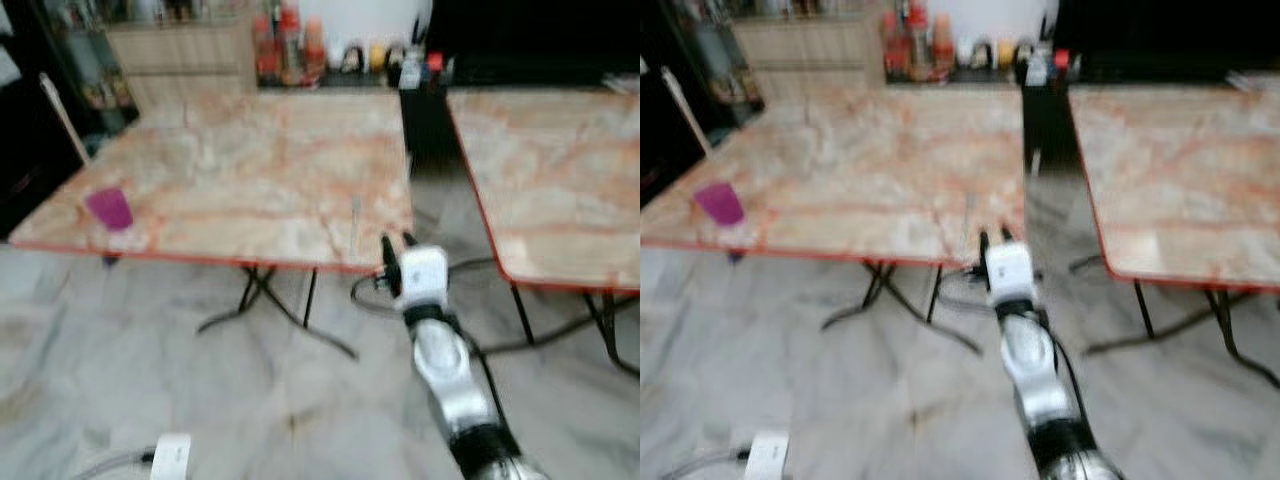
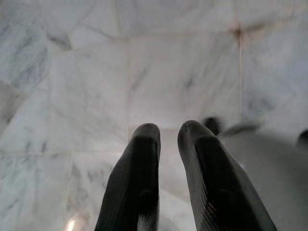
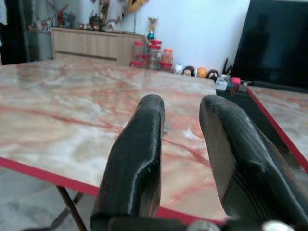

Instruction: Setting the table

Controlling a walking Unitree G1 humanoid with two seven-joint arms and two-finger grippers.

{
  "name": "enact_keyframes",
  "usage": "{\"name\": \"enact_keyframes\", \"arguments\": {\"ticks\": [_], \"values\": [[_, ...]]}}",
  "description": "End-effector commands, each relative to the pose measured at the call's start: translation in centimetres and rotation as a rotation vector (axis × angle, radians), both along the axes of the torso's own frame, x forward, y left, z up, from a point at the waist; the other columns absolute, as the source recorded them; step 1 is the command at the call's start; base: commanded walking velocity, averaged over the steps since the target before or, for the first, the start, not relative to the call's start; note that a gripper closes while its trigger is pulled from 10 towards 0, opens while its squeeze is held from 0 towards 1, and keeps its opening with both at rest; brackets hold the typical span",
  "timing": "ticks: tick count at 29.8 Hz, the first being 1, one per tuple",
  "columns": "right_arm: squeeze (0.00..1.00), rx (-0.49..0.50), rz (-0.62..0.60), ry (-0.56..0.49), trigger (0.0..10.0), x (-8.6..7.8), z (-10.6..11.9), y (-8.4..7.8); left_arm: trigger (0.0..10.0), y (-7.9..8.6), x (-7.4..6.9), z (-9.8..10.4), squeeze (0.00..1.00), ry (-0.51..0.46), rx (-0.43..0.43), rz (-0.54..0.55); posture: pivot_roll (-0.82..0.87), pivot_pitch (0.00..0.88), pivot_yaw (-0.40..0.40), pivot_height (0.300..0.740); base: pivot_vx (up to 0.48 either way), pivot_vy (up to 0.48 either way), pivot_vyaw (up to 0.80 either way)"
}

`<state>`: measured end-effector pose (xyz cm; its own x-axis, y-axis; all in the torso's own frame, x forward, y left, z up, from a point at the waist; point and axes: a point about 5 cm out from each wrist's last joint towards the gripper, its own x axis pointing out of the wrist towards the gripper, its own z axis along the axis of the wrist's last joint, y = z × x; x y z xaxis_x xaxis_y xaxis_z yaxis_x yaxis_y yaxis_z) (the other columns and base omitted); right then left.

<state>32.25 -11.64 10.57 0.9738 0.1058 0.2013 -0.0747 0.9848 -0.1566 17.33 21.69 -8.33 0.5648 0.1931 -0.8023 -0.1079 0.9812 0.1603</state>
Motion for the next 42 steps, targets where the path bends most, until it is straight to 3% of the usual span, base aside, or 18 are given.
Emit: {"name": "enact_keyframes", "arguments": {"ticks": [1,14,36,42], "values": [[0.0,0.014,0.02,-0.01,10.0,0.1,0.4,0.7,10.0,0.6,-0.4,-0.1,0.0,0.011,0.012,0.011,-0.03,0.0,0.031,0.74,0.0,0.349,0.0],[0.0,0.032,0.012,-0.002,10.0,0.4,0.7,0.6,10.0,0.0,-0.3,-0.1,0.0,-0.028,-0.012,0.03,-0.03,0.0,0.03,0.74,0.05,0.027,0.0],[0.0,0.03,0.04,0.016,10.0,0.4,0.5,0.9,10.0,-0.4,-0.4,-0.2,0.0,-0.019,-0.013,0.022,-0.04,0.0,0.031,0.74,0.463,0.0,-0.09],[0.0,-0.025,0.061,0.021,10.0,0.4,0.3,1.2,10.0,-0.5,-0.4,-0.2,0.0,-0.017,-0.015,0.02,-0.04,0.0,0.03,0.74,0.468,0.0,0.0]]}}
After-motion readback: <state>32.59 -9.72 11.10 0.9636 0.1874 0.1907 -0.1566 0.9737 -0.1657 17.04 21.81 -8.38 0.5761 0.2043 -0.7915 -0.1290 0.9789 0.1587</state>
